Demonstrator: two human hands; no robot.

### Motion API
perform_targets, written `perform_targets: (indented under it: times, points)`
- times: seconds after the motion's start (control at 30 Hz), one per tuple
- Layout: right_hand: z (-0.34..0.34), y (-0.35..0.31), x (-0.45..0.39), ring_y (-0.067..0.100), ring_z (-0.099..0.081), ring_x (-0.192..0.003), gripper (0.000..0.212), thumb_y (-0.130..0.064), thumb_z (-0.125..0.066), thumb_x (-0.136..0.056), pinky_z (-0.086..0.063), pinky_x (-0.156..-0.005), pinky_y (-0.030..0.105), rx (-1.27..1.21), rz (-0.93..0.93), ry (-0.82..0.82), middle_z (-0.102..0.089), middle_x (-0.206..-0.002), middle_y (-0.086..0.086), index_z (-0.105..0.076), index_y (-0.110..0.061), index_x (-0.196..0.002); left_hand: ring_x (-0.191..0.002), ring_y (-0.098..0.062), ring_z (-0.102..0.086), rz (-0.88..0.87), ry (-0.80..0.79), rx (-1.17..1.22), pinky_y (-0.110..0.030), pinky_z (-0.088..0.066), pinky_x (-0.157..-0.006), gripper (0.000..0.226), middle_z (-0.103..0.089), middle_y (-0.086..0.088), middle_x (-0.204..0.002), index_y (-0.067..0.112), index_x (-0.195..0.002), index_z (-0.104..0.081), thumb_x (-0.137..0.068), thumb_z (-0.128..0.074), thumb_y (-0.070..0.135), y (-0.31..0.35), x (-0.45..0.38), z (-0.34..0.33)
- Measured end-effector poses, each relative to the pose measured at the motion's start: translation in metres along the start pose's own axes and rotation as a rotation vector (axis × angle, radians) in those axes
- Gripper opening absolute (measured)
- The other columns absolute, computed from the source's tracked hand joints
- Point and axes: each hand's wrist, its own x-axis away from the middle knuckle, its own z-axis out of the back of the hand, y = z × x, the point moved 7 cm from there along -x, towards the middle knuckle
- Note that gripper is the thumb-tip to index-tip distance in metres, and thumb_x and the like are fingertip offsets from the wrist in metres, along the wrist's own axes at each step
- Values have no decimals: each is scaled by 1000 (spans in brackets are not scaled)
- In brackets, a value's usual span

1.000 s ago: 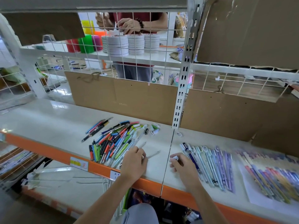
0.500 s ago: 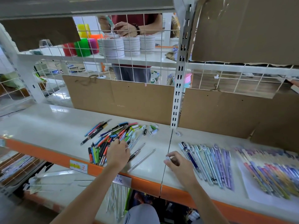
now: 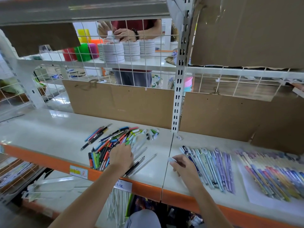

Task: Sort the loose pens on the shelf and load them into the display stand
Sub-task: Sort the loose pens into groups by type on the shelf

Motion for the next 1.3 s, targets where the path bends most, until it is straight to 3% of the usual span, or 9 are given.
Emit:
perform_targets:
  times: [0.1, 0.2, 0.27, 0.5, 0.63, 0.8, 1.3]
  points:
    - [5, 1, -1, 8, -51, -62, 8, -13, -59, -92, -42, -55, 17, -112, -22, 30, -58, -75, 3, -65, -13, -96, -82, -16, -54, -100, 176, 271, -25, -45, -72, 17, -59, 0, -90, 13, -94, -61, -96, -45, 18, 4, 6, 4]
    - [7, 2, -2, 9, -48, -58, 16, -10, -50, -96, -40, -50, 16, -243, -43, 60, -56, -72, 4, -67, -10, -96, -71, -12, -54, -185, 141, 594, -17, -40, -63, 9, -59, 3, -81, 10, -91, -63, -92, -55, 9, 18, 19, -3]
    - [8, 3, -2, 9, -48, -58, 19, -9, -48, -97, -39, -51, 17, -277, -51, 75, -56, -71, 5, -67, -10, -95, -69, -8, -54, -205, 114, 665, -13, -39, -61, 7, -59, 5, -79, 9, -92, -64, -90, -58, 7, 27, 29, -12]
    - [12, 9, -5, 12, -49, -63, 21, -5, -46, -97, -41, -56, 22, -323, -70, 131, -57, -77, 7, -66, -11, -98, -84, -14, -59, -177, 97, 687, -30, -50, -77, 10, -65, 1, -91, 10, -93, -65, -90, -56, 7, 27, 42, -31]
    - [13, 11, -6, 12, -50, -66, 17, -5, -49, -96, -42, -60, 23, -302, -71, 155, -56, -80, 6, -63, -11, -104, -85, -14, -60, -179, 100, 689, -30, -50, -77, 9, -65, 0, -92, 10, -94, -64, -90, -57, 8, 26, 43, -32]
    - [17, 15, -7, 12, -45, -60, 15, -10, -53, -95, -39, -65, 29, -229, -65, 211, -49, -68, -1, -61, -17, -105, -81, -12, -56, -173, 87, 670, -30, -49, -72, 7, -59, 3, -88, 13, -89, -60, -87, -58, 7, 23, 44, -33]
    - [21, 20, -8, 9, -40, -53, 20, -8, -45, -98, -35, -58, 26, -246, -78, 254, -47, -72, -1, -61, -18, -105, -82, -11, -56, -166, 87, 716, -29, -49, -74, 11, -60, 3, -87, 14, -86, -60, -82, -61, 3, 21, 45, -31]
